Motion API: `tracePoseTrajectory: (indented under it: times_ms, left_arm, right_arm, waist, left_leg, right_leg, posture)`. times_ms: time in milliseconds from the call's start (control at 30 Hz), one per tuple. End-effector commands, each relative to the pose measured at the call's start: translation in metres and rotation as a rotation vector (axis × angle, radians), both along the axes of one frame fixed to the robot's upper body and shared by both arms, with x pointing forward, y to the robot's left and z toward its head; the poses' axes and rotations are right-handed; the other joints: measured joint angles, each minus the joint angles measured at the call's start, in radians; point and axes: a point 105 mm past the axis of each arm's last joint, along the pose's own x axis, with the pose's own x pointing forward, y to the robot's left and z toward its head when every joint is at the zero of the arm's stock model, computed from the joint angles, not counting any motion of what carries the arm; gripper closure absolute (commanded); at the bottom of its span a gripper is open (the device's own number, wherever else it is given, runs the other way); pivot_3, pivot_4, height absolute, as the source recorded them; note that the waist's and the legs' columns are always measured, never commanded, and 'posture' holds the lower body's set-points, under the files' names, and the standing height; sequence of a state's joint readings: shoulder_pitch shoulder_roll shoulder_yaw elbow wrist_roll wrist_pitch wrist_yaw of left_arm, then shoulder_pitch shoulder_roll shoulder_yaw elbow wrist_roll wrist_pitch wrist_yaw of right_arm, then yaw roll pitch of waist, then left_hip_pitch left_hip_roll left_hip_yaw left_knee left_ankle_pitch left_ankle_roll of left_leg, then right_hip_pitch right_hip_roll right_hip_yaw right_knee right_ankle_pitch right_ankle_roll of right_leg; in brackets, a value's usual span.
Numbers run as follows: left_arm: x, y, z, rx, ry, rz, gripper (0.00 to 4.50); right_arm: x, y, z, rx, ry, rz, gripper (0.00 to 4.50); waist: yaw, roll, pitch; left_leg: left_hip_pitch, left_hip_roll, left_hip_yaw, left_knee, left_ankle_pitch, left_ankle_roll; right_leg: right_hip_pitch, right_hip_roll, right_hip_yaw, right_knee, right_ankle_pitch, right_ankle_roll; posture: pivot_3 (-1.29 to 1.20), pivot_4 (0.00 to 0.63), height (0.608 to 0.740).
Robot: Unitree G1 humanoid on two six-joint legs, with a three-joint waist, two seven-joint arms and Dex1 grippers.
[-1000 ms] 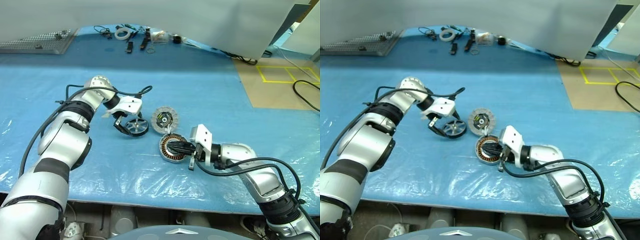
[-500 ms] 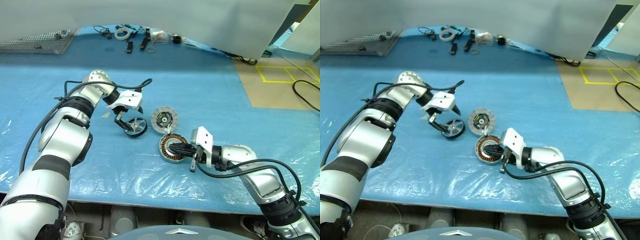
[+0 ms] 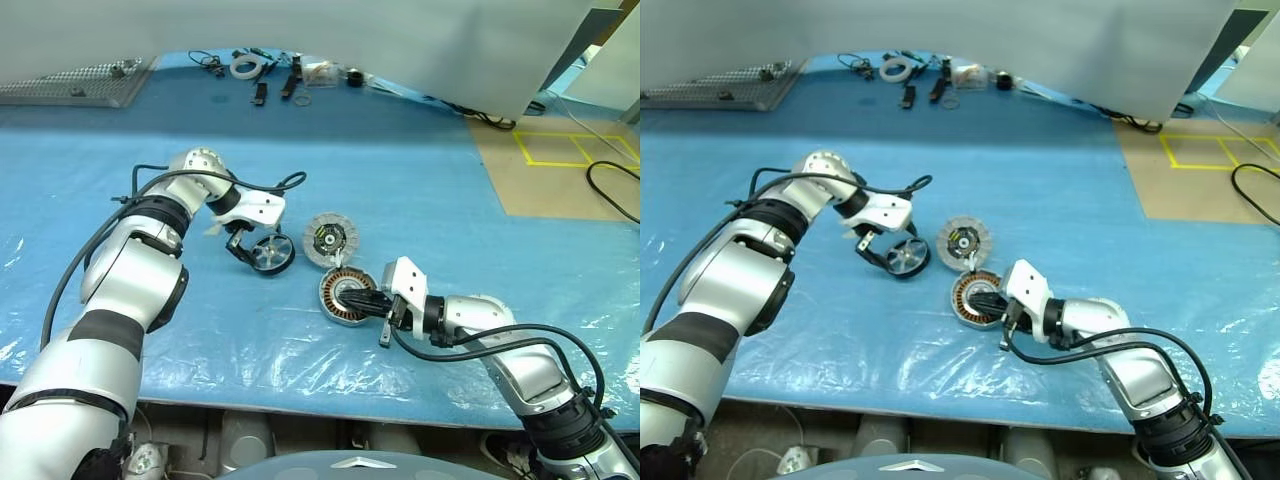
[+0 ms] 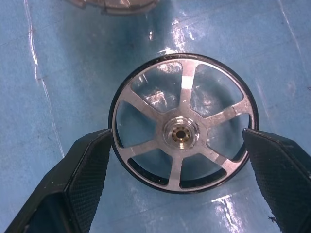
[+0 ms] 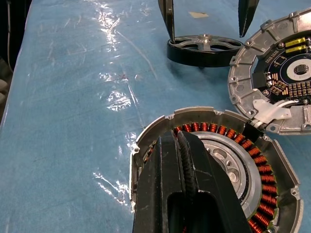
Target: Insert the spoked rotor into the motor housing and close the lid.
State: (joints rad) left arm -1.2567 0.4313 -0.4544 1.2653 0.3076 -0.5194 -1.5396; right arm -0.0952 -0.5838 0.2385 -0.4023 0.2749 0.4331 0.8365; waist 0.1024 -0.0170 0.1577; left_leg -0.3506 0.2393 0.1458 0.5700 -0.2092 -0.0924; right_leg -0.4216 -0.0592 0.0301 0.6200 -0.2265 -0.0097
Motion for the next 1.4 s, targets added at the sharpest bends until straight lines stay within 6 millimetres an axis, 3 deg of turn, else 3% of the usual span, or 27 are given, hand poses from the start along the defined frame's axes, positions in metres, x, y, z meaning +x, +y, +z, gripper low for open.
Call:
tracePoseTrajectory:
  times_ms: [33, 467, 667, 767, 900, 1400]
  left_arm:
    - [0.004, -0.002, 0.008, -0.007, -0.042, -0.006, 0.00]
    - [-0.001, -0.003, 0.015, -0.049, -0.008, -0.033, 0.00]
    - [-0.002, 0.002, 0.009, -0.010, -0.013, -0.041, 0.00]
    - [-0.002, 0.002, 0.006, -0.003, -0.011, -0.043, 0.63]
    - [-0.001, 0.004, 0.004, 0.010, -0.020, -0.032, 1.90]
    - [0.001, 0.001, -0.003, 0.017, -0.040, -0.021, 1.90]
  right_arm:
    - [-0.002, -0.001, 0.009, 0.011, -0.029, 0.002, 4.47]
    - [-0.001, 0.002, 0.017, 0.003, -0.030, -0.004, 4.47]
    - [0.001, 0.002, 0.018, -0.003, -0.031, -0.004, 4.47]
    - [0.002, 0.002, 0.019, -0.002, -0.029, -0.005, 4.50]
    - [0.000, 0.001, 0.019, -0.005, -0.025, -0.007, 4.50]
    - [0.000, -0.001, 0.018, -0.013, -0.025, -0.014, 4.50]
  waist:
    - [-0.001, 0.000, 0.000]
    - [0.000, 0.000, 0.000]
    - [0.000, 0.000, 0.000]
    - [0.000, 0.000, 0.000]
    - [0.001, 0.000, 0.000]
    - [0.001, 0.000, 0.000]
  left_leg:
    - [0.000, 0.000, 0.000, 0.000, 0.000, 0.000]
    - [0.000, 0.000, 0.000, 0.000, 0.000, 0.000]
    - [0.000, 0.000, 0.000, 0.000, 0.000, 0.000]
    - [0.000, 0.000, 0.000, 0.000, 0.000, 0.000]
    - [0.000, 0.000, 0.000, 0.000, 0.000, 0.000]
    - [0.000, 0.000, 0.000, 0.000, 0.000, 0.000]
  right_leg:
    - [0.000, 0.000, 0.000, 0.000, 0.000, 0.000]
    - [0.000, 0.000, 0.000, 0.000, 0.000, 0.000]
    - [0.000, 0.000, 0.000, 0.000, 0.000, 0.000]
    - [0.000, 0.000, 0.000, 0.000, 0.000, 0.000]
    - [0.000, 0.000, 0.000, 0.000, 0.000, 0.000]
    - [0.000, 0.000, 0.000, 0.000, 0.000, 0.000]
  posture:
    - [0.00, 0.150, 0.740]
    - [0.00, 0.150, 0.740]
    - [0.00, 0.150, 0.740]
    - [0.00, 0.150, 0.740]
    - [0.00, 0.150, 0.740]
    - [0.00, 0.150, 0.740]
